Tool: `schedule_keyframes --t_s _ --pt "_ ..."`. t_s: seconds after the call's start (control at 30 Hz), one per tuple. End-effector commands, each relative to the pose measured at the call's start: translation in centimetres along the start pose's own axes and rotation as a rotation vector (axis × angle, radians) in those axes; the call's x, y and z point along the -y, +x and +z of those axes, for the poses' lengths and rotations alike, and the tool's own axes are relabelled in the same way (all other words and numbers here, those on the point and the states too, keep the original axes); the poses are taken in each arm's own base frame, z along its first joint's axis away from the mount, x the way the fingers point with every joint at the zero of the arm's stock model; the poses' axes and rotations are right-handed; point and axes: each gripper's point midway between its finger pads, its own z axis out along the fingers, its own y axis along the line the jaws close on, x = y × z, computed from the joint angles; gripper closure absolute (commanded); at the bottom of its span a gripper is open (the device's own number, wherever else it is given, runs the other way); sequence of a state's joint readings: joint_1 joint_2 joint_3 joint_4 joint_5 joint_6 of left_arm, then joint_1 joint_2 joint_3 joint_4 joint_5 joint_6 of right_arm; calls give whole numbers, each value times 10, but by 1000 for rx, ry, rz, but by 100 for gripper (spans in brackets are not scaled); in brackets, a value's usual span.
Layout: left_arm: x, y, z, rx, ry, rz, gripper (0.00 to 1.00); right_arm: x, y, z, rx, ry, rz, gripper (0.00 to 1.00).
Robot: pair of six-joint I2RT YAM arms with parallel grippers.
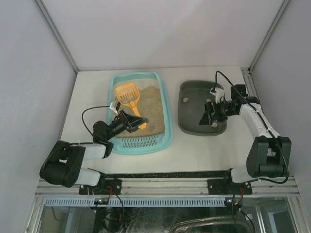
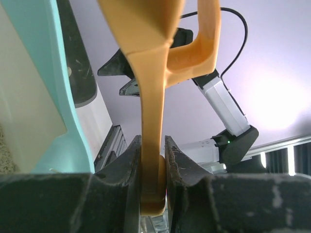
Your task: Clean the litter box
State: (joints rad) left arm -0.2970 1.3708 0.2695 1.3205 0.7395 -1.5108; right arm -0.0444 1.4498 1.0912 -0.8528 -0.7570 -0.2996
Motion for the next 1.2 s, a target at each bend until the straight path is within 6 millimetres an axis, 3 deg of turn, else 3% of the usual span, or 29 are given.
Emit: schedule_keyframes --t_s 0.0,0.07,0.23,0.27,0.3,0.33,0.37,0.4,0.47,0.53,0.63,0.73,0.8,0.93,1.17 --pt "23 -5 10 -19 70 12 100 1 -6 -4 25 1 -28 0" --pt "-2 -5 11 -10 -18 -100 100 2 -6 -4 26 4 -26 0" --pt "-26 30 17 -168 -135 -210 100 4 -6 -4 24 8 -21 0" --pt "-46 31 14 -165 -237 -211 100 5 -6 -4 24 11 -17 0" --pt "-81 33 1 -162 -442 -192 100 5 -5 -3 23 11 -14 0" --pt "-108 29 -20 -186 -662 -17 100 6 -5 -3 21 14 -13 0" --pt "-112 20 -35 -195 -804 107 100 7 -4 -3 16 14 -9 0" --pt "-96 20 -32 -225 -773 158 100 7 -4 -3 17 15 -7 0" --pt "-51 25 -11 -238 -486 99 100 8 -3 -4 19 9 2 0" --pt "-12 25 -2 -236 -247 106 100 9 -4 -5 23 12 3 0" --pt "20 35 -4 -270 -67 123 100 9 -4 -6 25 16 -1 0" --pt "66 46 -16 -262 170 117 100 9 -4 -7 25 18 1 0" --pt "68 50 -19 -281 193 66 100 10 -4 -8 27 19 6 0" --pt "44 47 -17 -253 122 54 100 11 -4 -9 28 23 5 0" --pt "79 50 -22 -255 215 106 100 13 -4 -11 32 33 5 0"
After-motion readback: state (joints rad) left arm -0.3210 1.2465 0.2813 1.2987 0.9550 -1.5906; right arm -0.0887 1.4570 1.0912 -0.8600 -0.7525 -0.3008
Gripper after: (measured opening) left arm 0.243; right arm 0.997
